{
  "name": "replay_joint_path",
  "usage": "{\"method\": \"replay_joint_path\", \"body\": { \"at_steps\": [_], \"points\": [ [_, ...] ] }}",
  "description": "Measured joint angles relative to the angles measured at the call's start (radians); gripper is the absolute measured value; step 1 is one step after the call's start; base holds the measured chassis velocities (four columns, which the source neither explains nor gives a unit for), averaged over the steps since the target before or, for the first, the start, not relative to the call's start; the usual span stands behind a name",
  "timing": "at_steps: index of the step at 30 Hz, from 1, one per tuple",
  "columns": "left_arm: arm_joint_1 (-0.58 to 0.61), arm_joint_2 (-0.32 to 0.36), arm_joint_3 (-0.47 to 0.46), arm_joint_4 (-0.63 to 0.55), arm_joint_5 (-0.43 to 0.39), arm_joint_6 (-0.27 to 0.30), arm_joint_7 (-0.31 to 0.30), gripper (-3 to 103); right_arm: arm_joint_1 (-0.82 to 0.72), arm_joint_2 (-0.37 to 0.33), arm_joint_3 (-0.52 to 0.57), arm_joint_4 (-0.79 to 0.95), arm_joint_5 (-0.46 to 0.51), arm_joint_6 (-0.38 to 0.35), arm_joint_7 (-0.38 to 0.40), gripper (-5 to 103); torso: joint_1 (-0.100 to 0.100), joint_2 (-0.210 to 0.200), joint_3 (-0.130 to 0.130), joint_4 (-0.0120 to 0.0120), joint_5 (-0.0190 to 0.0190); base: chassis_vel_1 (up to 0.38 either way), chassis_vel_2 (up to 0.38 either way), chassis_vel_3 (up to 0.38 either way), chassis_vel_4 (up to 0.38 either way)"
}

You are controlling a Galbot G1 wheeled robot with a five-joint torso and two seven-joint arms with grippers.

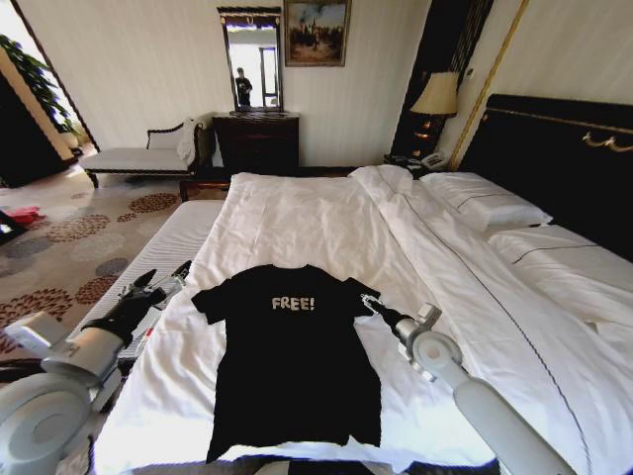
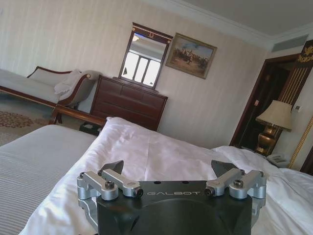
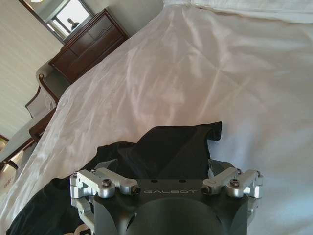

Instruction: Fold the clothes on the bed.

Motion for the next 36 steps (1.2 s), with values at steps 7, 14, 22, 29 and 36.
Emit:
{"method": "replay_joint_path", "body": {
  "at_steps": [7, 14, 22, 29, 36],
  "points": [
    [0.000, -0.008, 0.006, 0.000, 0.010, 0.001, -0.001, 100, 0.015, 0.023, -0.019, -0.036, -0.021, 0.000, 0.002, 100, 0.000, 0.000, 0.000, -0.0001, 0.0000, 0.000, 0.000, 0.000, 0.000],
    [0.000, -0.018, 0.014, 0.000, 0.019, 0.002, -0.001, 100, 0.035, 0.040, -0.040, -0.080, -0.049, 0.002, -0.004, 94, 0.000, 0.000, 0.000, -0.0001, 0.0001, 0.000, 0.000, 0.000, 0.000],
    [-0.002, -0.021, 0.022, 0.000, 0.025, 0.003, -0.001, 100, 0.048, 0.043, -0.037, -0.096, -0.062, 0.006, -0.005, 67, 0.000, 0.000, 0.000, 0.0000, 0.0002, 0.000, 0.000, 0.000, 0.000],
    [-0.013, -0.025, 0.049, 0.000, 0.041, 0.003, 0.001, 100, 0.015, 0.026, -0.002, -0.073, -0.088, 0.012, -0.004, 54, 0.000, 0.000, 0.000, -0.0002, 0.0001, 0.000, 0.000, 0.000, 0.000],
    [-0.020, -0.031, 0.068, 0.000, 0.054, 0.003, 0.002, 100, 0.020, 0.021, 0.011, -0.106, -0.103, 0.015, -0.005, 81, 0.000, 0.000, 0.000, -0.0002, 0.0002, 0.000, 0.000, 0.000, 0.000]
  ]
}}
